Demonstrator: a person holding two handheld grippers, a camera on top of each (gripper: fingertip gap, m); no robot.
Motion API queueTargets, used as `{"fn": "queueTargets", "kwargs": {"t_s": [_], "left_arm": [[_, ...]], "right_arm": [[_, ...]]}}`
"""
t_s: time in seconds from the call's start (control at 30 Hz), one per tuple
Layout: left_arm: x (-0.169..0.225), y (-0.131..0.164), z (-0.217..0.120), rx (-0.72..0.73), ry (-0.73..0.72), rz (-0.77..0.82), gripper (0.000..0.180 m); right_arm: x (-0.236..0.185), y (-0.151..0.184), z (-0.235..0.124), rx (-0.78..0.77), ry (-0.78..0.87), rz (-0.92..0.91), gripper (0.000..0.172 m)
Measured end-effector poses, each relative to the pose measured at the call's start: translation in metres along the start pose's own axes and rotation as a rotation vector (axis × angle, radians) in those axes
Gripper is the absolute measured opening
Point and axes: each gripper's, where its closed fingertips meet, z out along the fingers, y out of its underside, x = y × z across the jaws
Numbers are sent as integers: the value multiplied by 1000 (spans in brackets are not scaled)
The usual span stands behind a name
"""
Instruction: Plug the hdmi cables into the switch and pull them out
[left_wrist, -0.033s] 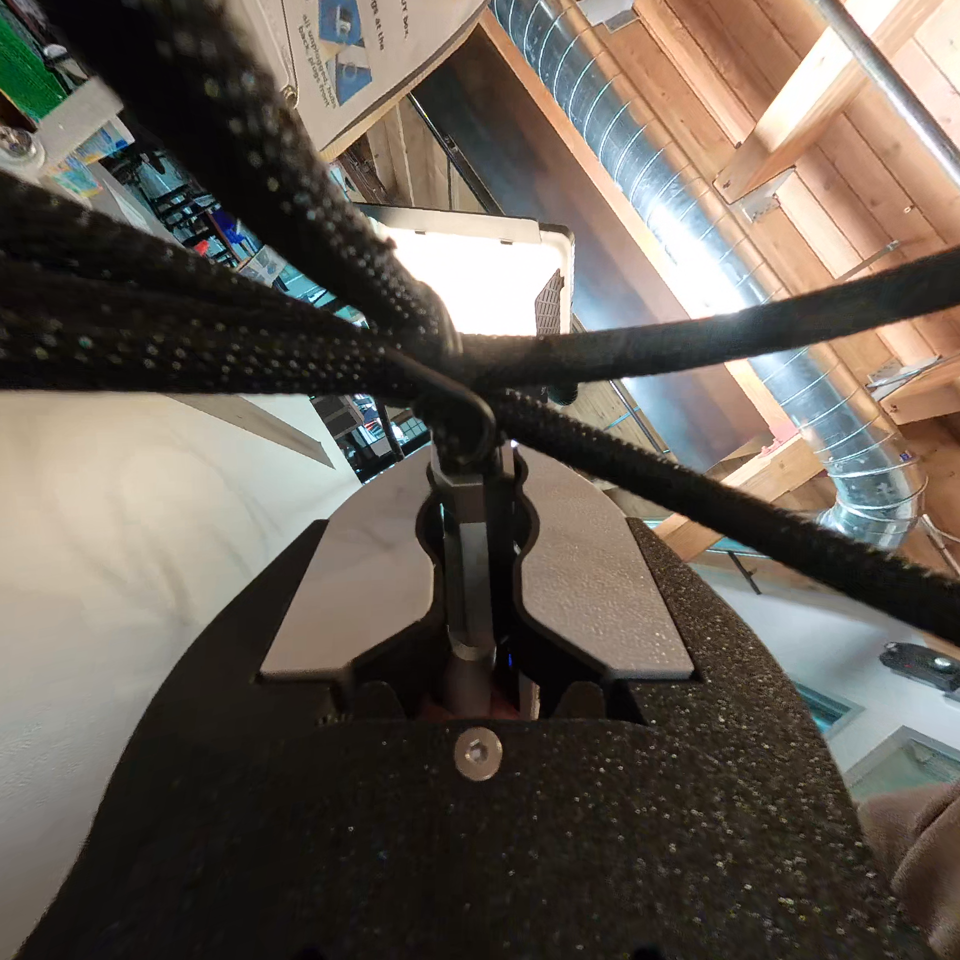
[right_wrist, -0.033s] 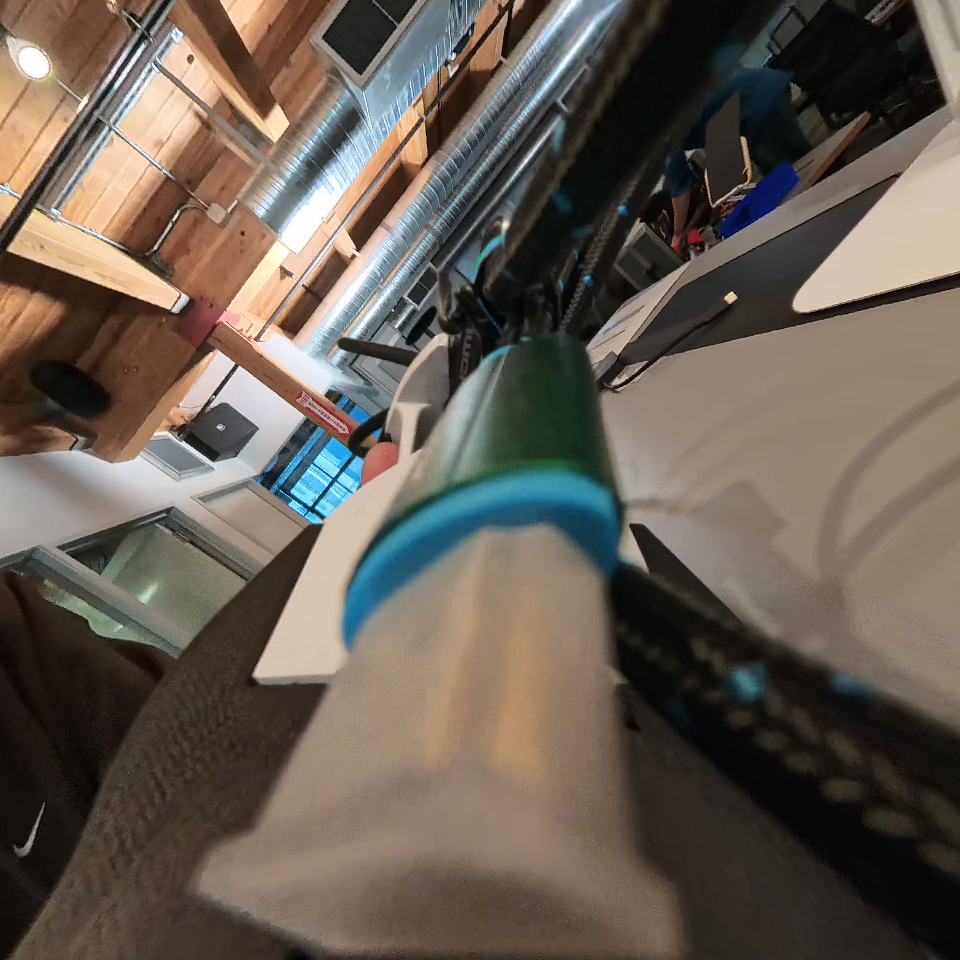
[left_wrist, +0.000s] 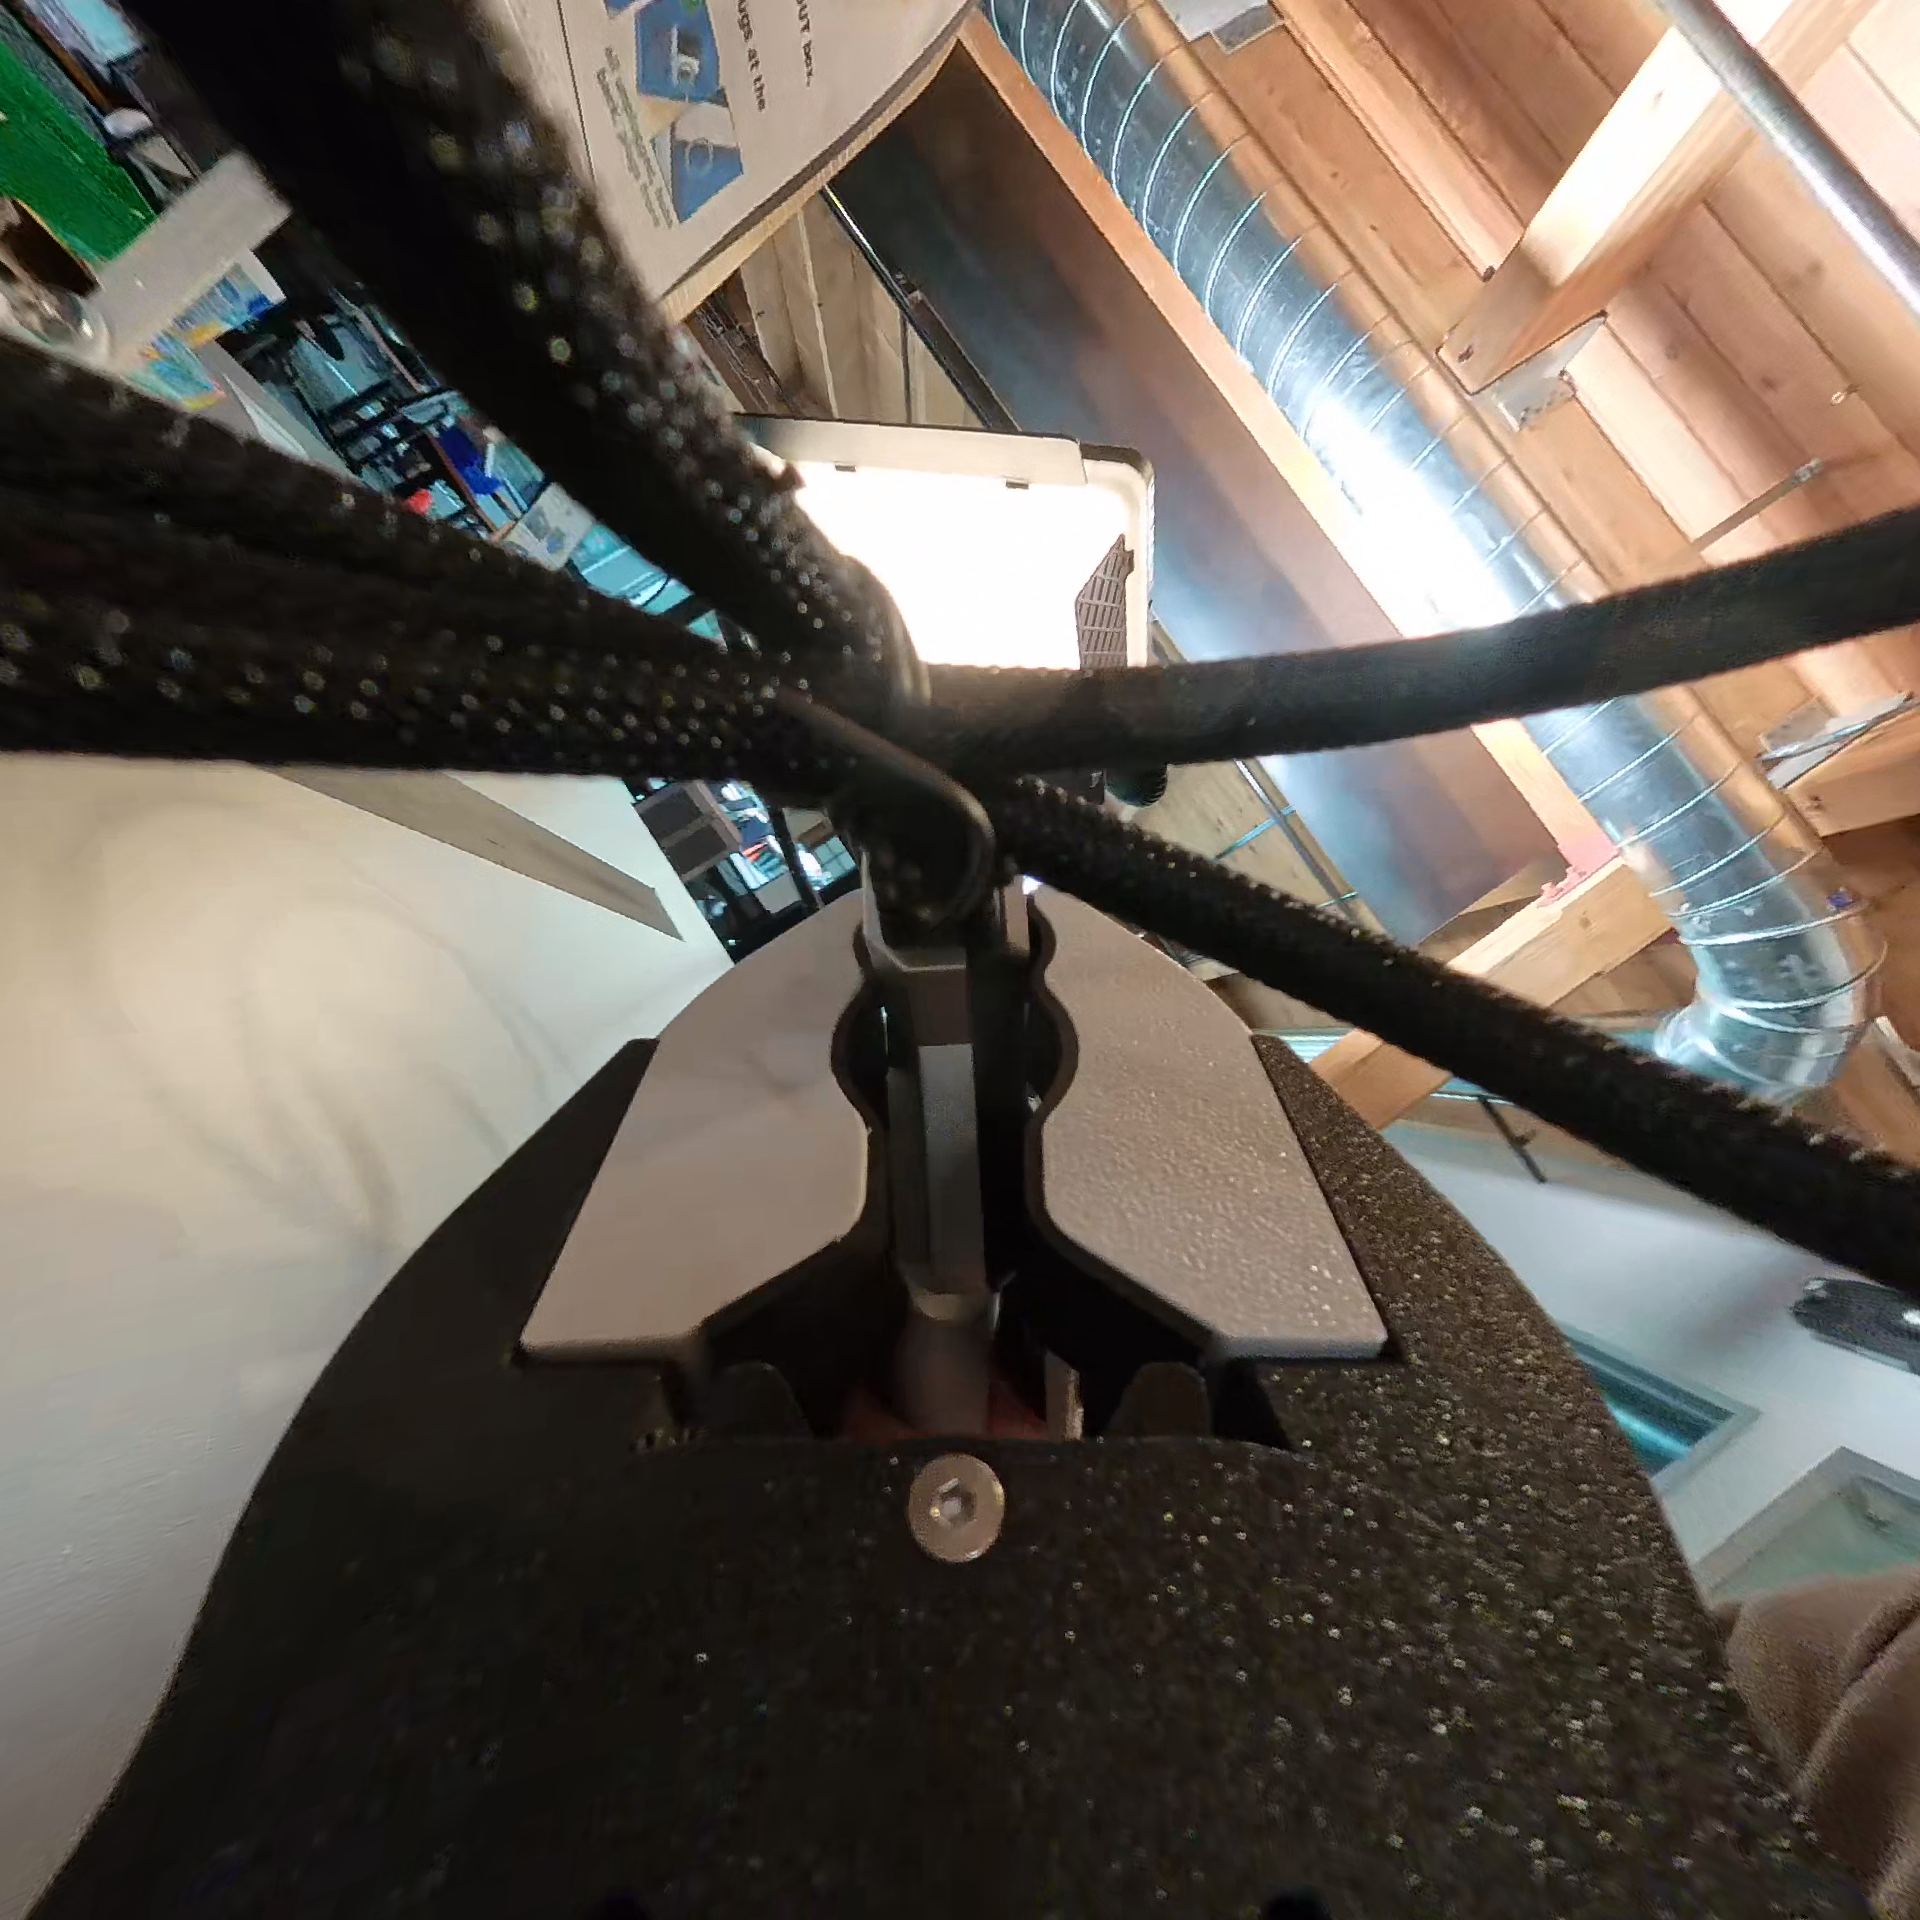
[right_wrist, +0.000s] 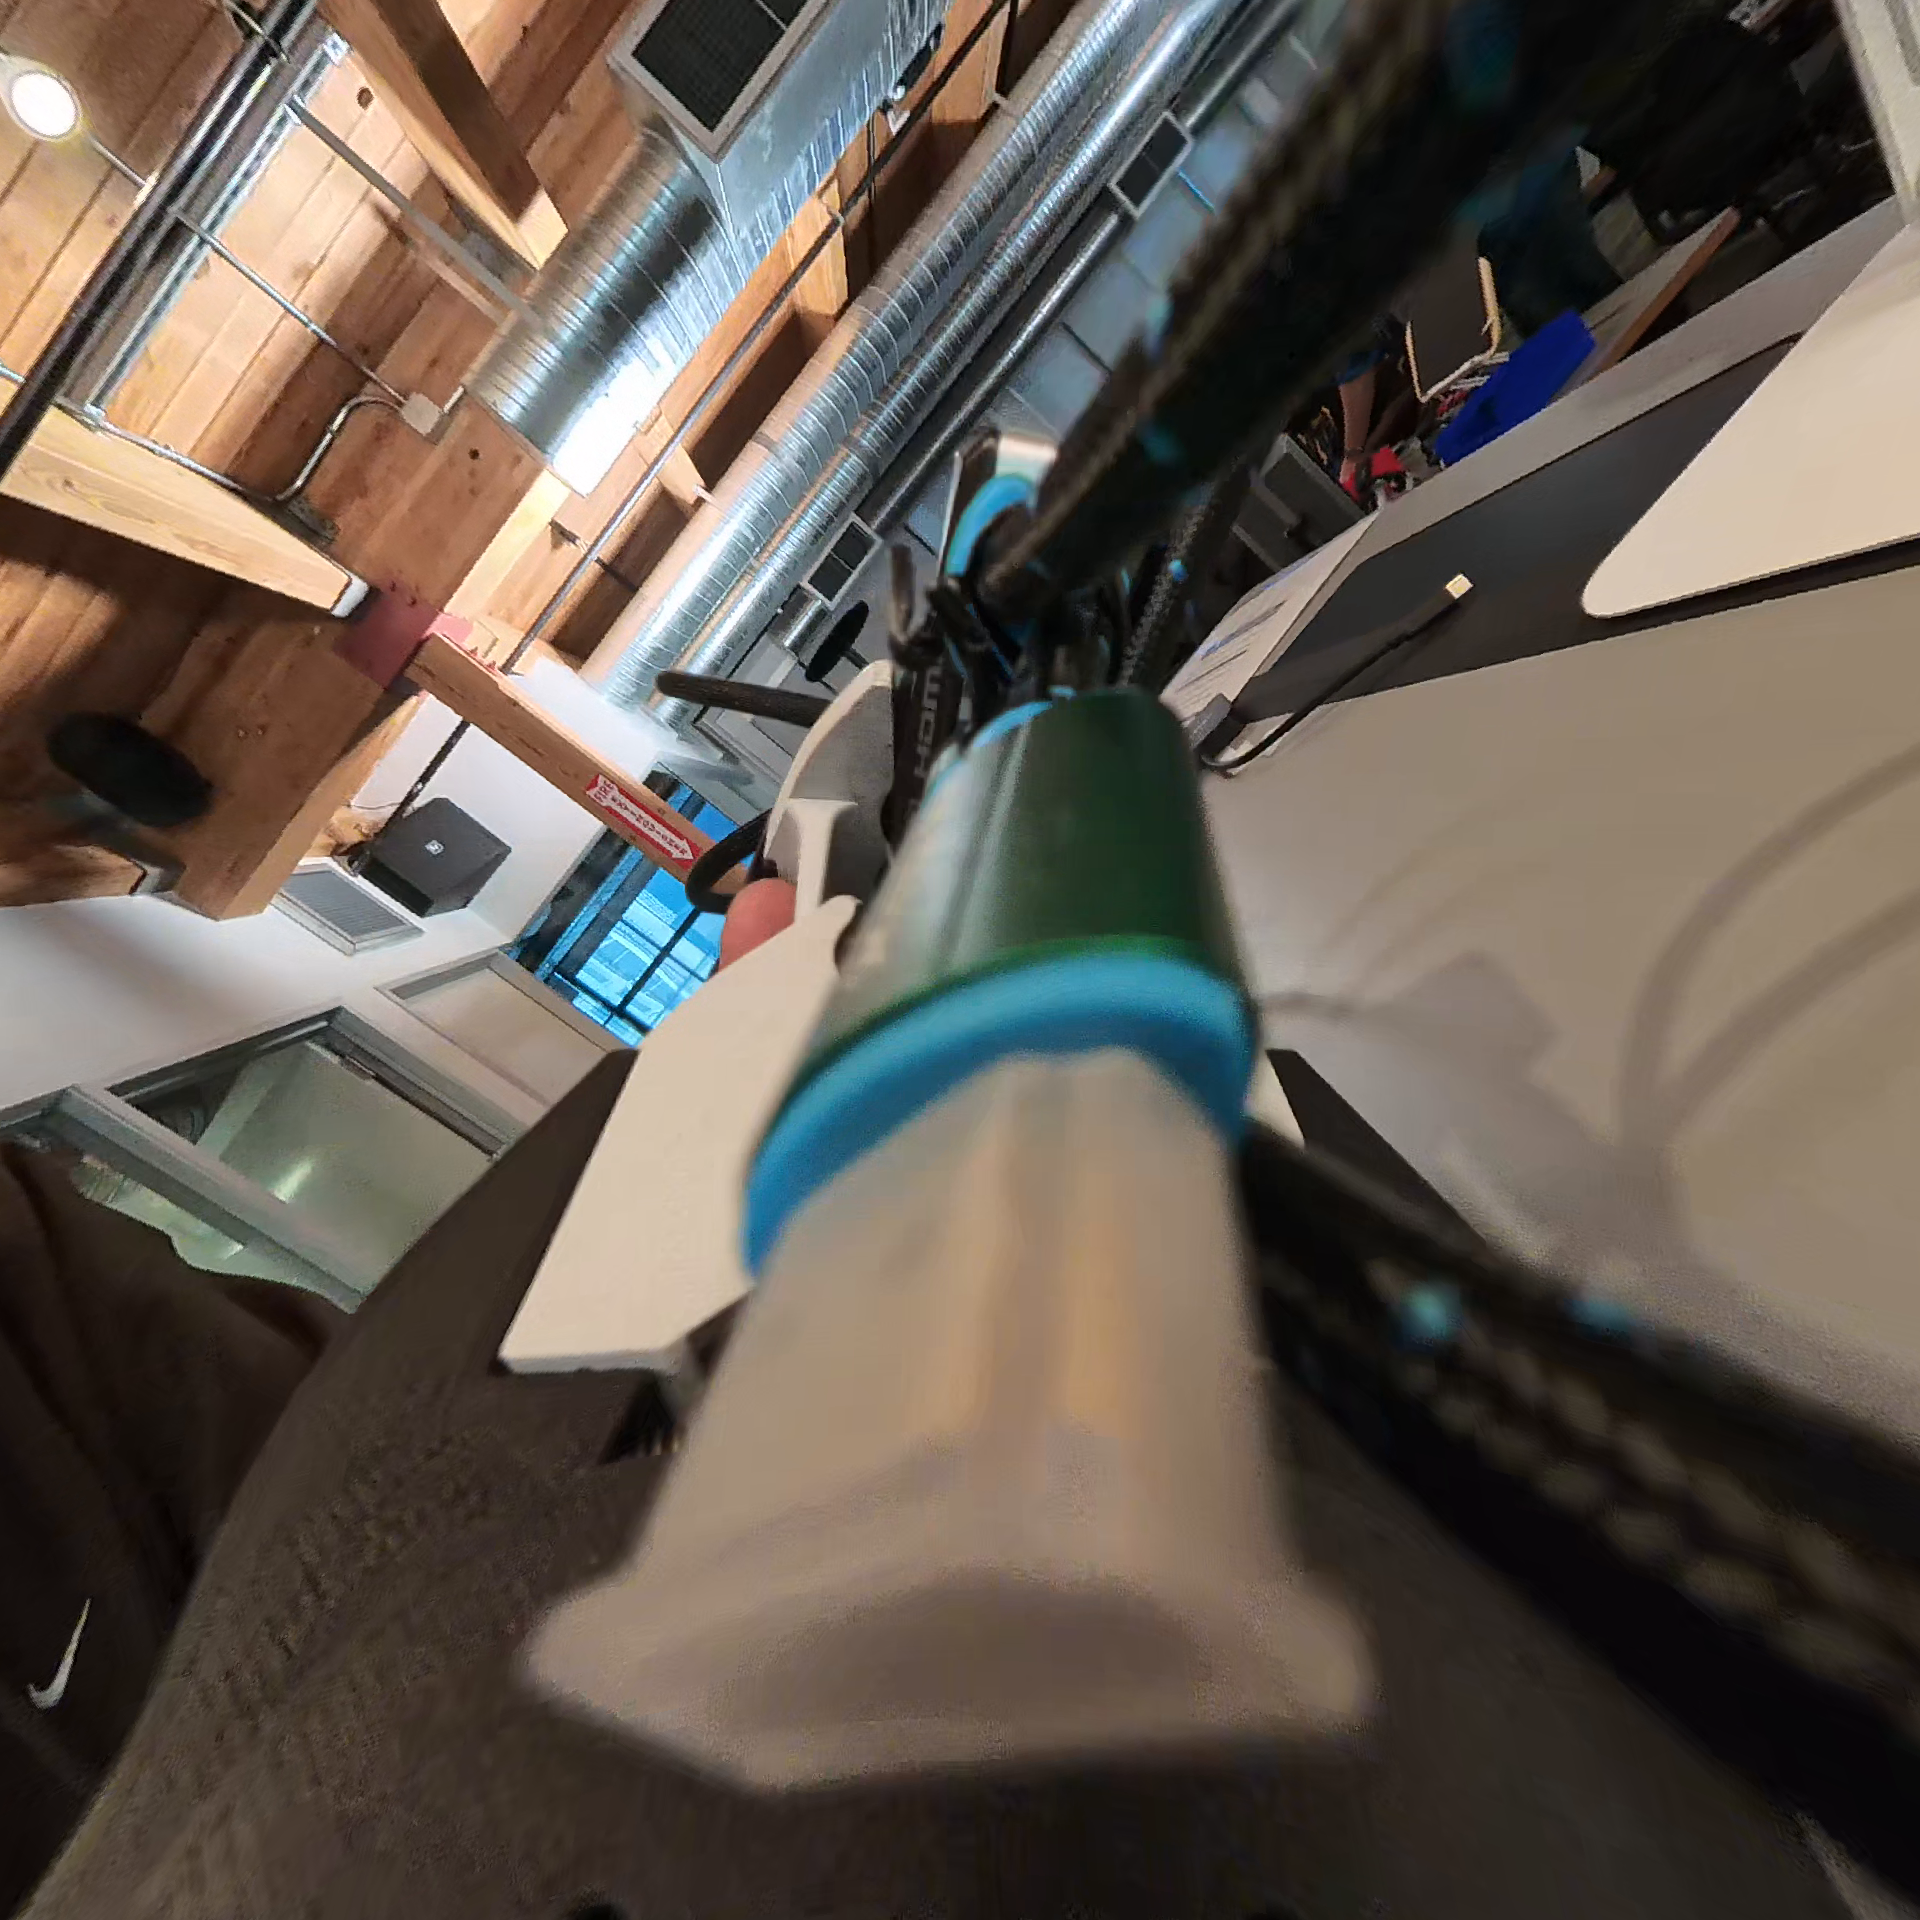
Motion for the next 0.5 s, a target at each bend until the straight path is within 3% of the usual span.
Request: {"fn": "queueTargets", "kwargs": {"t_s": [0.27,0.5], "left_arm": [[-3,-46,-28,139,-46,69,21],[-2,-88,-60,288,-48,77,21]], "right_arm": [[12,-1,-14,-93,158,-157,31],[0,29,-40,-422,328,-469,20]]}}
